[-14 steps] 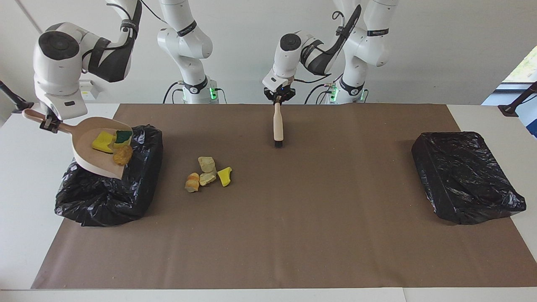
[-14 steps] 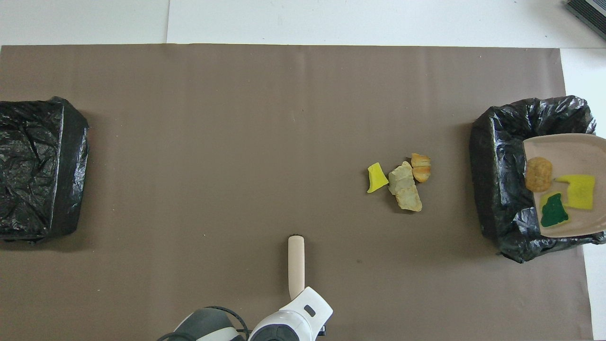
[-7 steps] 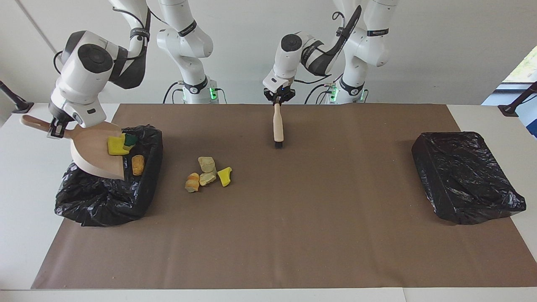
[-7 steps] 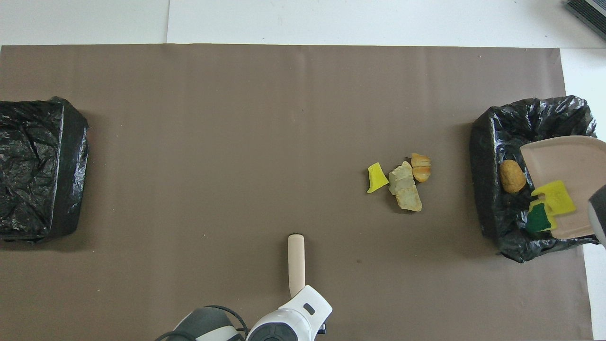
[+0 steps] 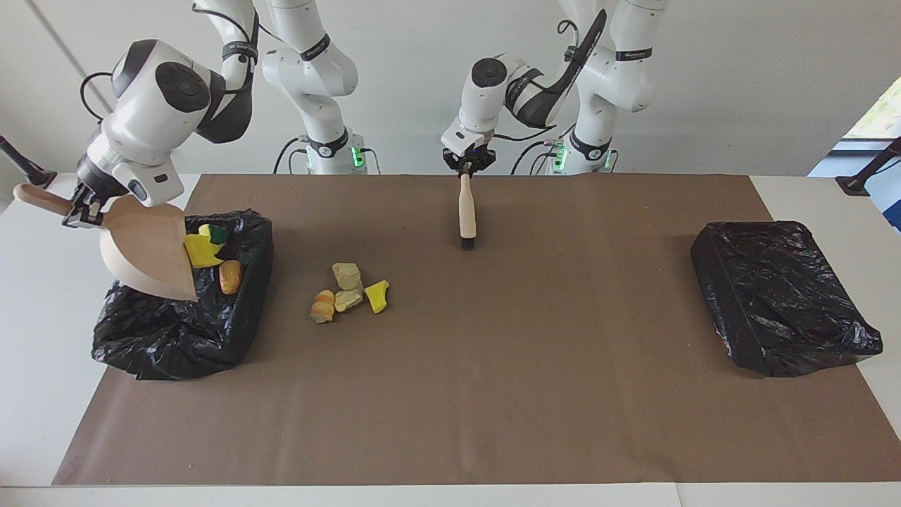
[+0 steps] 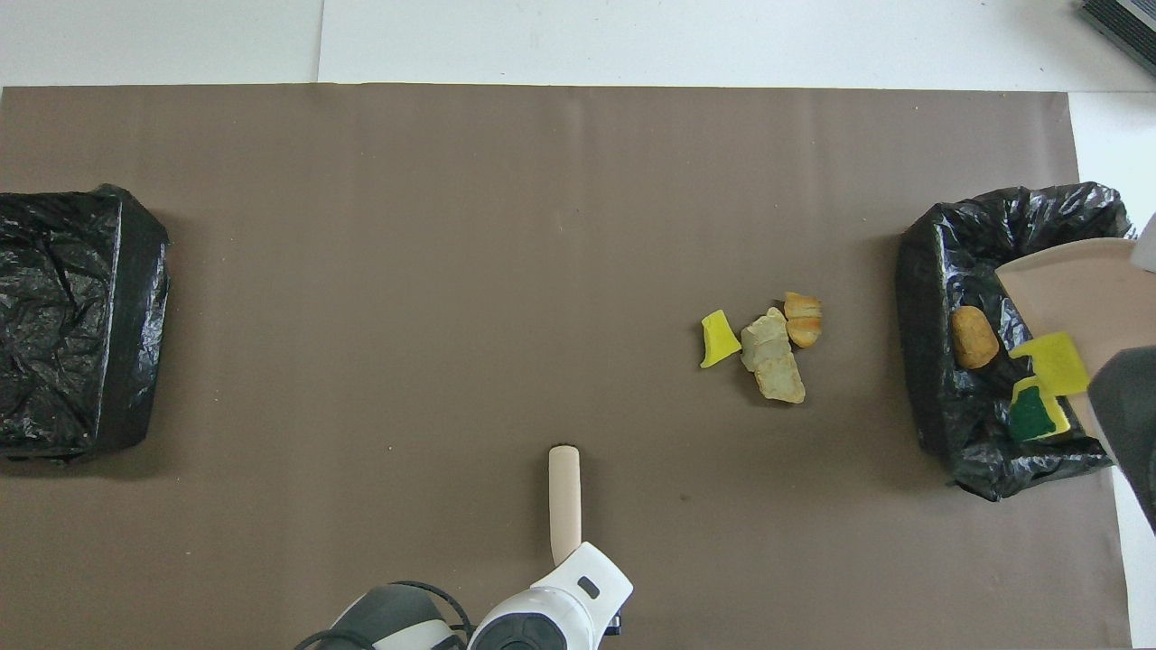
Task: Sweep and dump trash in bin
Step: 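Tilt the dustpan with the right gripper to dump trash into the bin, then set the empty dustpan beside the remaining trash with the right gripper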
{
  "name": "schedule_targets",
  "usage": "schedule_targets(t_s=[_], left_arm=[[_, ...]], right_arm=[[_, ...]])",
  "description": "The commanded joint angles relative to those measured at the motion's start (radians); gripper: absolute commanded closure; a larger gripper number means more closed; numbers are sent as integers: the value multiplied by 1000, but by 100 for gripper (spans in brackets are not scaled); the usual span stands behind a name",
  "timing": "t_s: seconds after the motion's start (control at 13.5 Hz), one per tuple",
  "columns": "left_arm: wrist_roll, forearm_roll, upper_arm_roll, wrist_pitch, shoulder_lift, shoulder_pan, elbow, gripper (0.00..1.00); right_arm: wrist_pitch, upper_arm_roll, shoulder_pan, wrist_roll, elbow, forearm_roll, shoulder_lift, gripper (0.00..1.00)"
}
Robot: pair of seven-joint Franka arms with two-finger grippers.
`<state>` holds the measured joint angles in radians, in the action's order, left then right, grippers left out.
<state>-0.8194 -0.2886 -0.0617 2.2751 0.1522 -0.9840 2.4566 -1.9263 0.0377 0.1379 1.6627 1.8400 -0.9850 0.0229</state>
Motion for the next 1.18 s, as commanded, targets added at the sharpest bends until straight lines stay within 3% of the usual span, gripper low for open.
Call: schedule_targets(t_s=[0.0,0.22,0.44,0.67,0.96,1.11], left_arm=[[43,-3,8,6,-3,10,4,0],[57,86,8,6,-39,74,-48,0],[150,192,10,4,-85,195,-167,0],[319,197,11,-18,-105,347,-286,0],[566,197,11,-231,-109,543,-506,0],[650,198,11,-270,-109,622,-579,0]], right_arm=[[53,11,-44,17,-13,-23,37,100],[165,18,-145,-44,-54,-15,38,100],[265,24,-239,-133,-67,9,45,100],[270,28,-235,-246,-59,171,46,100],[285,30,-242,-470,-45,375,52,100],[291,44,-248,-604,-38,486,60,100]])
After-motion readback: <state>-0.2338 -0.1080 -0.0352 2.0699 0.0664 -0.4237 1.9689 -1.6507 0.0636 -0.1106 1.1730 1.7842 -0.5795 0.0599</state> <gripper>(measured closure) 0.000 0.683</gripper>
